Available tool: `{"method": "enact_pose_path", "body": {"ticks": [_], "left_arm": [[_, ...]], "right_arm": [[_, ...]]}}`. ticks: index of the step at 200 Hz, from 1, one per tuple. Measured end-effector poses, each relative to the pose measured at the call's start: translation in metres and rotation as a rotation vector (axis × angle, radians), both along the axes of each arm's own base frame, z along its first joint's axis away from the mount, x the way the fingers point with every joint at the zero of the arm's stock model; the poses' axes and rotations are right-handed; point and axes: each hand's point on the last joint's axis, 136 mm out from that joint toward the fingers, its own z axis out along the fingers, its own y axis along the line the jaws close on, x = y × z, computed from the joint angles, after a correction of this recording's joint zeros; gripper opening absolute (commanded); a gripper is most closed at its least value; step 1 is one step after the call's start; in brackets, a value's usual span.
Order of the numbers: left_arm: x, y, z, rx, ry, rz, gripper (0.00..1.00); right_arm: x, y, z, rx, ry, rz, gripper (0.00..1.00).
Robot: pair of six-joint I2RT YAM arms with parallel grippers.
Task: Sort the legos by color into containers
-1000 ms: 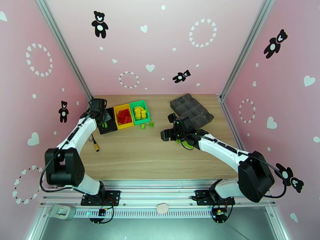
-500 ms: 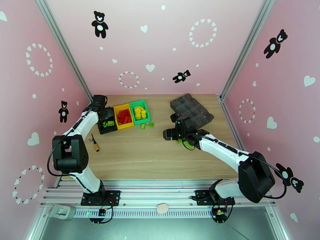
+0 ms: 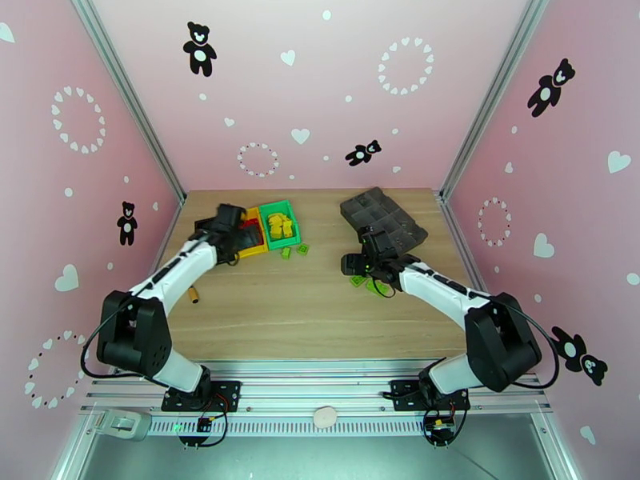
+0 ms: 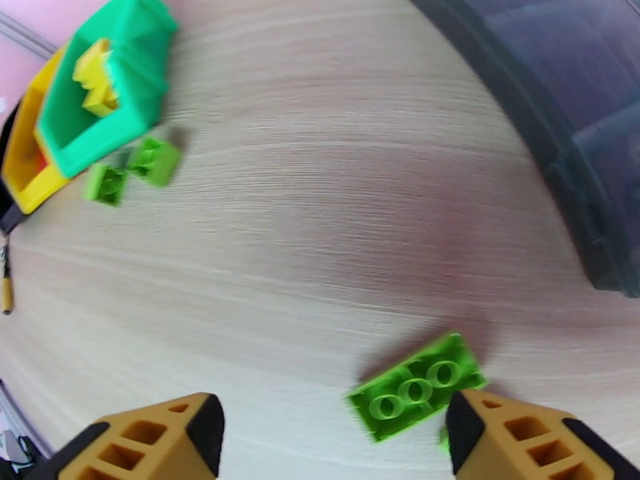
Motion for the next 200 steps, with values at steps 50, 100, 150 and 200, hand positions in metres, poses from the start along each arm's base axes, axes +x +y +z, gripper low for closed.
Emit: {"method": "enact_pose_path", "body": {"ticks": [50,100,150,200], "left_arm": [[-0.045,-0.081,-0.033,-0.026,0.05,-0.171,0.88],[-0.062,-0.126,-0.033,-0.066,0.024,-0.258,0.88],[-0.06,-0.123,-0.032,-0.057,0.017,-0.247,0.88],[-0.053,-0.108,-0.021,-0.068,-0.006,-0.209,0.89]], "right_arm": [[0.007,-0.019,-0.022,-0.033,0.049,-0.055,0.84],[0.005,-0.02,-0.054,-0.049,0.13,-0.073,0.82],[0.006,-0.002,-0.071,0.004,0.159,-0.042,0.79],[-0.006,0.049,-0.065,0.067,0.155,0.068,0.79]]}}
